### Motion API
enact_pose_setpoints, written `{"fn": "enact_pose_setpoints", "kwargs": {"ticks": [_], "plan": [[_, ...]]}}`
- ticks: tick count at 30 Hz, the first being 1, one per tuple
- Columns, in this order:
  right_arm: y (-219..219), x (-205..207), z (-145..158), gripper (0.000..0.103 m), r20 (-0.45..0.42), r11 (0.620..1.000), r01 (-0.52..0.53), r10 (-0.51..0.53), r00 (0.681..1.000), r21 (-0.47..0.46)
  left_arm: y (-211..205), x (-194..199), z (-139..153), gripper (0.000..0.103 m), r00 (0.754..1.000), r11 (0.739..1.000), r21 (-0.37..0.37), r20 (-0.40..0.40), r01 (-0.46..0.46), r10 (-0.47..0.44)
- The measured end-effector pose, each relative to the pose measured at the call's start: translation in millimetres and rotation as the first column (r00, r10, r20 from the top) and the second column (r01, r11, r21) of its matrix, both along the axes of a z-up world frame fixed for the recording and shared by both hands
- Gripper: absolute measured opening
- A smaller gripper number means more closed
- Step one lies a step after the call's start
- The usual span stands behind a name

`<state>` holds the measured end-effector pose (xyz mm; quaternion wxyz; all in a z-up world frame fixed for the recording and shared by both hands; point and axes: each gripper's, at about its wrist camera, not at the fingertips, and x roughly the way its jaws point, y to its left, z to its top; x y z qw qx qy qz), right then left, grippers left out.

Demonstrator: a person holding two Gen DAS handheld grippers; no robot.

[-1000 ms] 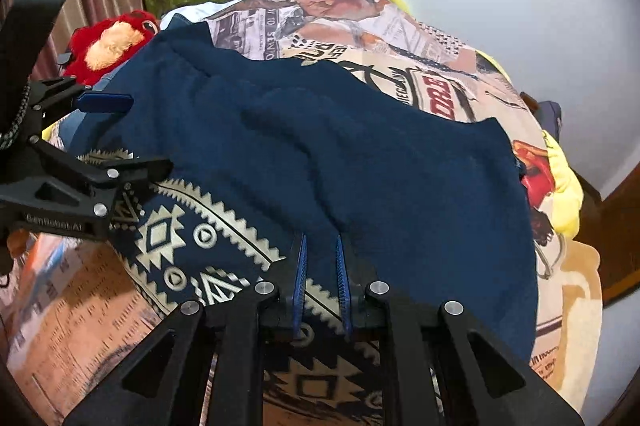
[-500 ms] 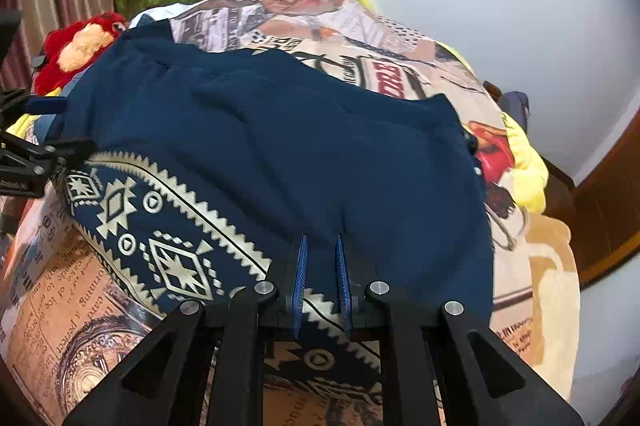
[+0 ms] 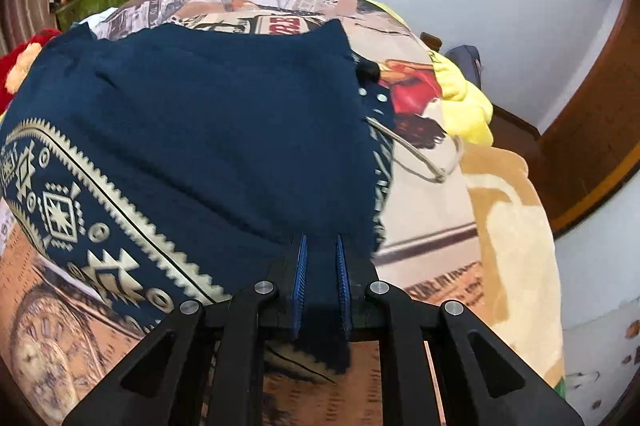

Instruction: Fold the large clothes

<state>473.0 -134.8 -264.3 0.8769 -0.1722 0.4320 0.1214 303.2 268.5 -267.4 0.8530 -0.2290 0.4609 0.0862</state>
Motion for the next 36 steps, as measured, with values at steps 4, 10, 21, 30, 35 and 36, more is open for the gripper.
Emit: {"fn": "enact_pose_setpoints", "kwargs": {"ticks": [4, 10, 21, 30, 35, 36], "plan": [[3.4, -4.9, -2.4, 0.009, 0.028, 0.998, -0.013, 0.014, 1.000, -0.054, -12.5, 9.0, -13.5, 0.095, 0.999, 0.987, -0.160, 0.046, 0.015, -0.007], [-0.8, -9.7, -0.8, 0.010, 0.062, 0.996, -0.010, 0.016, 0.998, -0.090, -25.5, 43.0, -25.9, 0.095, 0.994, 0.927, -0.373, 0.110, 0.045, -0.004], [-99.4, -0.9, 0.6, 0.102, 0.021, 0.981, 0.191, -0.190, 0.981, -0.028, -21.2, 67.8, 18.0, 0.092, 0.958, 0.919, -0.387, 0.284, 0.082, 0.034], [-50.9, -13.2, 57.3, 0.103, 0.046, 0.974, -0.021, 0.011, 0.999, 0.228, -28.8, 81.1, -22.3, 0.092, 0.983, 0.939, -0.340, 0.182, 0.056, 0.008], [8.0, -19.1, 60.8, 0.103, 0.028, 0.944, -0.144, 0.142, 0.989, 0.298, -11.8, 78.9, -12.0, 0.084, 0.959, 0.928, -0.372, 0.271, 0.026, 0.081], [21.2, -17.4, 57.9, 0.103, 0.012, 0.931, -0.165, 0.170, 0.985, 0.325, -8.0, 78.5, -2.0, 0.084, 0.948, 0.930, -0.366, 0.304, 0.025, 0.094]]}}
